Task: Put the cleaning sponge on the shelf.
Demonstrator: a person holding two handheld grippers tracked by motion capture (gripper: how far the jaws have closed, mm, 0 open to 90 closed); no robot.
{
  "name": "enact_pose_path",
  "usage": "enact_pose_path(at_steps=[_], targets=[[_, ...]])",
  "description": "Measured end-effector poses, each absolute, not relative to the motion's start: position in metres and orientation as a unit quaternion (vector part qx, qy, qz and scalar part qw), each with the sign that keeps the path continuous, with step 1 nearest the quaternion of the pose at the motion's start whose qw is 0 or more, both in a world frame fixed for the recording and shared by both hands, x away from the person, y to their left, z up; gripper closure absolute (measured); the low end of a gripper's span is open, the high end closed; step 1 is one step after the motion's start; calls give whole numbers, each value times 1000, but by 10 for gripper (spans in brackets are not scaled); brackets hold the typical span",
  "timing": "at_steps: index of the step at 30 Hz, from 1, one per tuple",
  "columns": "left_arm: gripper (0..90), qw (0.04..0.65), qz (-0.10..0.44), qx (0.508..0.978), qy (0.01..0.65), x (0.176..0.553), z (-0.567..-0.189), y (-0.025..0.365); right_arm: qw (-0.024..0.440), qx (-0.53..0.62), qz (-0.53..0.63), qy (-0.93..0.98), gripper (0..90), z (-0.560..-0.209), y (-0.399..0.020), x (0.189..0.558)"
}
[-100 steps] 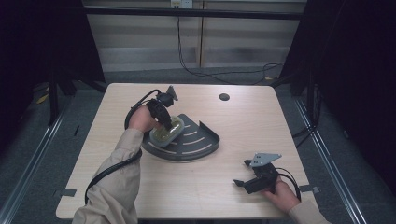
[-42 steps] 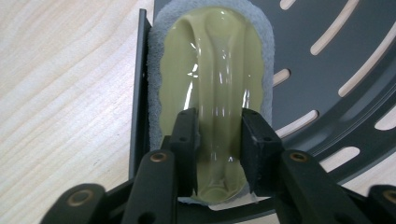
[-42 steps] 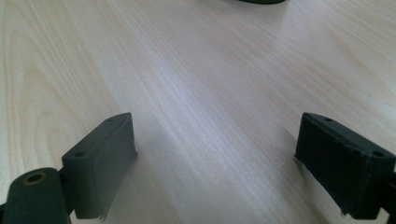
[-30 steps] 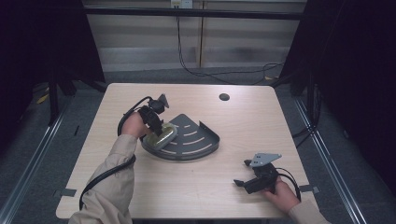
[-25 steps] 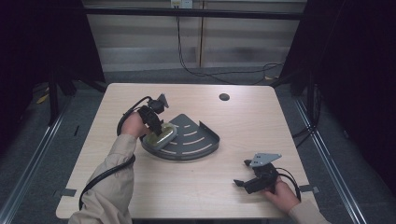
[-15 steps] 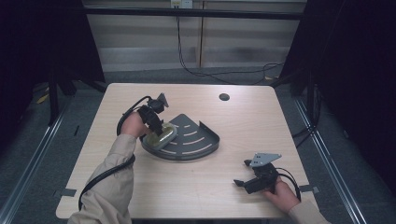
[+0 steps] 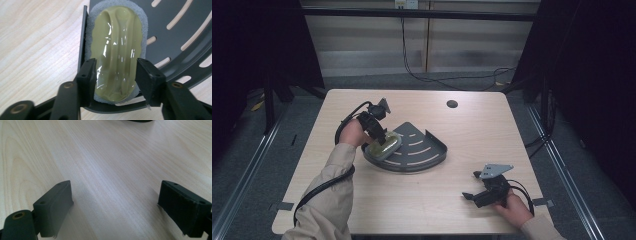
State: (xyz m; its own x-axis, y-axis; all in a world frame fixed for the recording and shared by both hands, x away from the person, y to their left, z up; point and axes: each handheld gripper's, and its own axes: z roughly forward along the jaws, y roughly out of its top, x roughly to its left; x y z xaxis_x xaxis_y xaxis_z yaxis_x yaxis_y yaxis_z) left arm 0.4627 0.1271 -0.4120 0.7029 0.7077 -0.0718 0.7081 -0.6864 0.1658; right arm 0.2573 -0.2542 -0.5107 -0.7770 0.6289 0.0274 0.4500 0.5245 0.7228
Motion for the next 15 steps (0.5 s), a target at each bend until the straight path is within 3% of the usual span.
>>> enact_pose_path(at_steps=[15], targets=[[355, 103, 9, 913, 396, 459, -401, 131, 119, 312, 375, 865, 114, -511, -254, 257]])
